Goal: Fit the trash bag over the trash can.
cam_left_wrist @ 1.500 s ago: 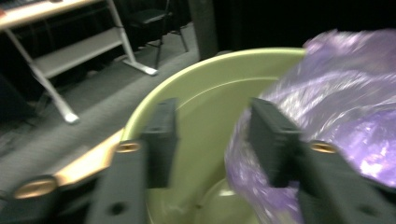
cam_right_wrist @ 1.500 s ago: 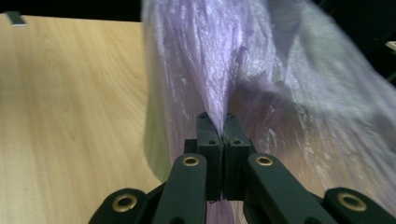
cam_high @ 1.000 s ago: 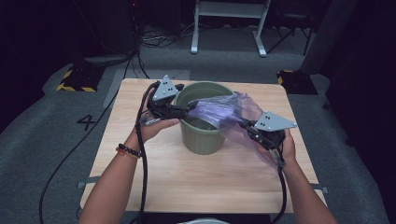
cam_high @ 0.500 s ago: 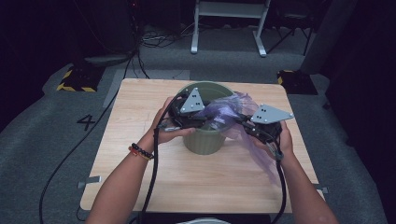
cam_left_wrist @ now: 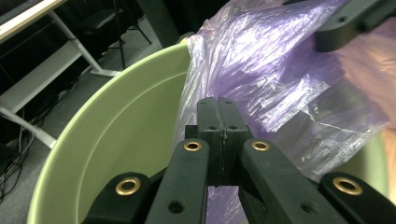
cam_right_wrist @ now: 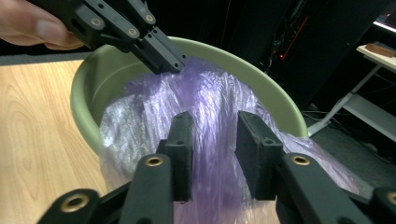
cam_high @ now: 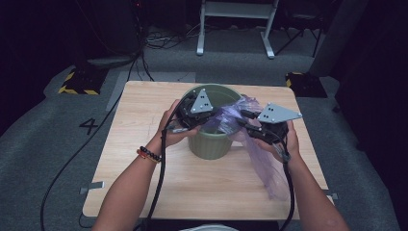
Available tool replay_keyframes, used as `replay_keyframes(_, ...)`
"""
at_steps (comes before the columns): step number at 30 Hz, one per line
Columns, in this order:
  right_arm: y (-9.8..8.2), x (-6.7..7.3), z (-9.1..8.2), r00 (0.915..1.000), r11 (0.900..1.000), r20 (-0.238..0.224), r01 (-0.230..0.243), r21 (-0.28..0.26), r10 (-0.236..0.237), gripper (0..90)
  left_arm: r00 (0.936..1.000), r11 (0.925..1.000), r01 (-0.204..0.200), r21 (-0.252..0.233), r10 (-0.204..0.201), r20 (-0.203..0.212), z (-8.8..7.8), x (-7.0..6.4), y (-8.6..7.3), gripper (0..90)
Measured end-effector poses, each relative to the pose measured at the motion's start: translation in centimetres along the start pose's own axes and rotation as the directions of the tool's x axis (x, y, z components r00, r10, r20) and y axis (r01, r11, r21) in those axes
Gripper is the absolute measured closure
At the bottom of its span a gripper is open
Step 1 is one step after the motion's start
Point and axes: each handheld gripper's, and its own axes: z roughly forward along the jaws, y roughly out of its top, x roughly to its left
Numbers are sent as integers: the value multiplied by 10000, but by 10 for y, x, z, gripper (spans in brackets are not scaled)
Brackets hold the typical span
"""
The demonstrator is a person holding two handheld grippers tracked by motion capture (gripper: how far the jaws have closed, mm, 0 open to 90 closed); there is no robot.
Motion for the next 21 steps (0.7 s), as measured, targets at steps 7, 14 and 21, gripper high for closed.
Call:
replay_keyframes(7, -12, 7, -8, 9998, 9996, -186, -93, 267, 98, 410, 9989, 9991, 408, 106, -405, -221, 4, 9, -11, 900)
replay_keyframes(14, -36, 20, -13, 9986, 9953, 536, -51, 971, -1, 282, 9966, 9976, 676, 163, -668, -491, 2, 17, -20, 900)
replay_keyframes(21, -60, 26, -16, 9983, 9898, 562, -224, 1407, 146, 386, 9954, 9974, 725, -2, -724, -630, -2, 22, -25, 899)
